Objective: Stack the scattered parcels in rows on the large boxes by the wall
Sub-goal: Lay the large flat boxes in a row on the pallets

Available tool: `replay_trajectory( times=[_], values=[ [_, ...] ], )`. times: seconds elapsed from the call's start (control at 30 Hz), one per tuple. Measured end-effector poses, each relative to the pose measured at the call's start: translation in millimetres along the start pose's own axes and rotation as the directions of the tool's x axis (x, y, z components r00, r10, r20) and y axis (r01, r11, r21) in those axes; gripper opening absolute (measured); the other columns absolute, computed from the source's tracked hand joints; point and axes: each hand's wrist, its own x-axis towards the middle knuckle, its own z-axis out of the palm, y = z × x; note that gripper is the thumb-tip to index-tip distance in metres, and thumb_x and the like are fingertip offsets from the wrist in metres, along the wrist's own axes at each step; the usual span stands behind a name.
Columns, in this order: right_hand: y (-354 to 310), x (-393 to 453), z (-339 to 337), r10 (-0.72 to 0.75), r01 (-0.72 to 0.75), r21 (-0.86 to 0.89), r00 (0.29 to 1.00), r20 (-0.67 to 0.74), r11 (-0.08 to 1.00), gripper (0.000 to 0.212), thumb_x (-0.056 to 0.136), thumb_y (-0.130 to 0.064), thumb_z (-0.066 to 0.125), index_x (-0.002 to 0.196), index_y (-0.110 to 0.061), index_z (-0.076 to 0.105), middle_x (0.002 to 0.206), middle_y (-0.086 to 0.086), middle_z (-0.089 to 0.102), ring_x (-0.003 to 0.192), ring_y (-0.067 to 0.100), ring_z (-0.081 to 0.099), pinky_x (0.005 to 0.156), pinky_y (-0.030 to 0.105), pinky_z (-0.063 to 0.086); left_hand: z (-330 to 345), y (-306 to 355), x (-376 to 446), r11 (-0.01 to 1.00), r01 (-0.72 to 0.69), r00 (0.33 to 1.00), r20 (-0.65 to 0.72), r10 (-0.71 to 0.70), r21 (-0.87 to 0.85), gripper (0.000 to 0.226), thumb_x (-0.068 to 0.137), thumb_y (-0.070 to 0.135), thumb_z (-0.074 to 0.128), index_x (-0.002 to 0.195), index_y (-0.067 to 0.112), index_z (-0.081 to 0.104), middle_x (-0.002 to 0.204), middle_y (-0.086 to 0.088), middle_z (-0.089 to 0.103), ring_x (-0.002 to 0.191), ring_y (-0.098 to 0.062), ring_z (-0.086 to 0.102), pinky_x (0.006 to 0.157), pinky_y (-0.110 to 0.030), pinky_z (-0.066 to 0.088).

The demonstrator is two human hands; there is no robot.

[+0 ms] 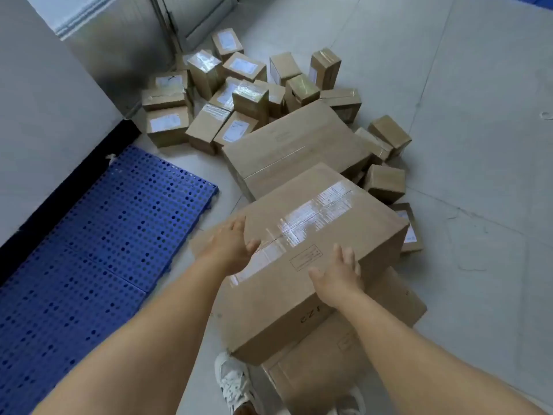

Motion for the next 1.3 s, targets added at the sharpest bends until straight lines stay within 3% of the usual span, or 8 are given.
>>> replay_trajectory(
  times=[0.23,0.47,0.6,0.73,0.9,1.03,1.2,1.3],
  values=[
    [-20.0,65.6,63.3,0.287,-0.277,0.082,0.948,-0.139,0.957,0.081,0.095,-0.043,0.047,0.152,-0.017,-0.004,0.154,0.01,-0.032,0.141,0.049,-0.016,0.113,0.056,0.019,20.9,-44.4,98.3,0.995,-0.068,0.993,0.098,0.061,0.068,0.073,0.098,0.048,0.039,0.154,0.018,0.003,0.16,-0.003,0.014,0.143,-0.025,0.024,0.113,-0.045,0.028],
    [-12.2,104.1,94.3,0.342,-0.285,0.191,0.831,-0.438,0.939,0.085,0.087,-0.049,0.055,0.152,-0.025,0.006,0.156,0.002,-0.021,0.14,0.05,-0.01,0.113,0.049,0.02,50.6,-74.0,173.9,0.995,-0.074,0.989,0.13,0.064,0.073,0.07,0.099,0.045,0.039,0.154,0.016,0.006,0.16,-0.003,0.013,0.143,-0.026,0.026,0.112,-0.042,0.029],
    [-2.1,113.0,103.4,0.38,-0.283,0.259,0.768,-0.516,0.923,0.094,0.081,-0.052,0.061,0.151,-0.023,0.007,0.156,0.001,-0.017,0.143,0.042,-0.005,0.113,0.046,0.021,65.5,-78.2,201.8,0.997,-0.074,0.986,0.148,0.074,0.001,0.072,0.092,0.051,0.05,0.147,0.013,0.024,0.151,-0.009,0.034,0.132,-0.029,0.04,0.107,-0.043,0.035],
    [7.6,114.4,106.0,0.415,-0.193,0.41,0.711,-0.568,0.892,0.107,0.073,-0.047,0.075,0.15,-0.012,0.01,0.157,0.007,-0.011,0.139,0.039,0.016,0.11,0.044,0.03,66.4,-72.2,217.6,0.992,-0.012,0.986,0.162,0.033,-0.125,0.074,0.081,0.057,0.063,0.132,0.01,0.04,0.134,-0.011,0.05,0.118,-0.029,0.05,0.095,-0.037,0.04],
    [22.4,112.5,100.3,0.657,-0.228,0.723,0.646,-0.389,0.652,0.121,0.069,-0.038,0.084,0.151,-0.008,0.001,0.151,0.023,0.021,0.13,0.041,0.039,0.1,0.045,0.039,64.5,-59.3,207.9,0.989,-0.057,0.989,0.125,0.074,-0.134,0.097,0.067,0.065,0.072,0.144,0.024,0.03,0.135,-0.011,0.043,0.125,-0.031,0.044,0.107,-0.041,0.035],
    [30.3,111.6,102.0,0.737,-0.316,0.795,0.637,-0.227,0.518,0.126,0.067,-0.041,0.084,0.151,-0.011,-0.005,0.144,0.024,0.033,0.126,0.043,0.043,0.1,0.048,0.04,58.0,-51.0,191.4,0.983,-0.073,0.993,0.085,0.088,-0.167,0.084,0.058,0.058,0.081,0.125,0.021,0.046,0.118,-0.001,0.055,0.105,-0.023,0.055,0.094,-0.039,0.046],
    [49.0,103.3,113.4,0.775,-0.408,0.83,0.63,-0.045,0.38,0.103,0.055,-0.049,0.087,0.127,-0.001,0.032,0.132,0.024,0.046,0.119,0.043,0.046,0.1,0.05,0.042,55.3,-47.7,157.6,0.983,-0.014,0.999,0.035,0.021,-0.182,0.077,0.058,0.054,0.083,0.119,0.026,0.046,0.114,0.006,0.055,0.11,-0.023,0.053,0.097,-0.047,0.044],
    [57.6,91.0,111.7,0.76,-0.417,0.817,0.649,-0.041,0.4,0.099,0.055,-0.052,0.086,0.124,-0.002,0.035,0.135,0.021,0.038,0.122,0.041,0.041,0.101,0.049,0.04,54.2,-43.9,133.5,0.983,0.018,0.999,-0.023,-0.023,-0.184,0.078,0.061,0.05,0.083,0.123,0.02,0.047,0.119,0.001,0.054,0.114,-0.025,0.051,0.097,-0.043,0.043]
  ],
)
